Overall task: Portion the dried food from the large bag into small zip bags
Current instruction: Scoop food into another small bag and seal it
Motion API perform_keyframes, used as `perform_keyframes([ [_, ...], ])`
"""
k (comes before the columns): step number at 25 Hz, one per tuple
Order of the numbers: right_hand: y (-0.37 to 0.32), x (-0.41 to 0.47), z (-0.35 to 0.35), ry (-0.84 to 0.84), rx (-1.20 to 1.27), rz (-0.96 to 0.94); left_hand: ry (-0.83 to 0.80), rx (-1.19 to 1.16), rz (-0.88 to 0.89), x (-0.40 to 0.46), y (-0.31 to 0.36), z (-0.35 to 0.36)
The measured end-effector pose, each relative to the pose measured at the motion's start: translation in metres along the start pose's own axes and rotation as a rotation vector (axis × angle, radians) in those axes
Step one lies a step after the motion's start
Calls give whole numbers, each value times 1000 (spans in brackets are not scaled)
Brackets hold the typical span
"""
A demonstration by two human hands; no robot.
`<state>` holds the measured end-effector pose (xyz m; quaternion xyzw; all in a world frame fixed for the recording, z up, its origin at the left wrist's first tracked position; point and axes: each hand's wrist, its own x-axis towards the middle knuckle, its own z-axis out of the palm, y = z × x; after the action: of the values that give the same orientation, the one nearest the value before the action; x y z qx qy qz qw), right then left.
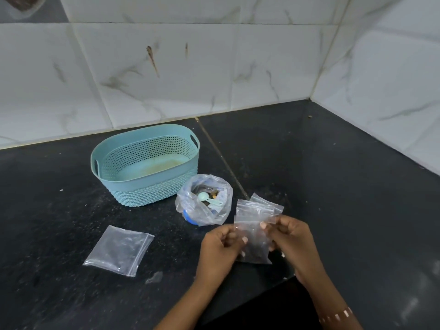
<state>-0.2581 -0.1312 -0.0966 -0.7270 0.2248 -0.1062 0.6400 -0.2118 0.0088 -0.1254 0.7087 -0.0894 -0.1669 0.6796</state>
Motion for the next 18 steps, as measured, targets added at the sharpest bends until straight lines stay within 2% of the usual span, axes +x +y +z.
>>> perform_keyframes([
  [8, 6, 19, -1, 150, -62, -17, -4, 91, 17, 25, 2, 17],
  [13, 3, 25, -3, 219, -201, -59, -21, 103, 62, 17, 7, 16],
  [16, -12, 23, 3, 316, -315, -193, 20, 76, 82, 8, 9, 6],
  [18, -25, 22, 13, 365, -461, -366, 71, 71, 115, 2, 15, -8],
])
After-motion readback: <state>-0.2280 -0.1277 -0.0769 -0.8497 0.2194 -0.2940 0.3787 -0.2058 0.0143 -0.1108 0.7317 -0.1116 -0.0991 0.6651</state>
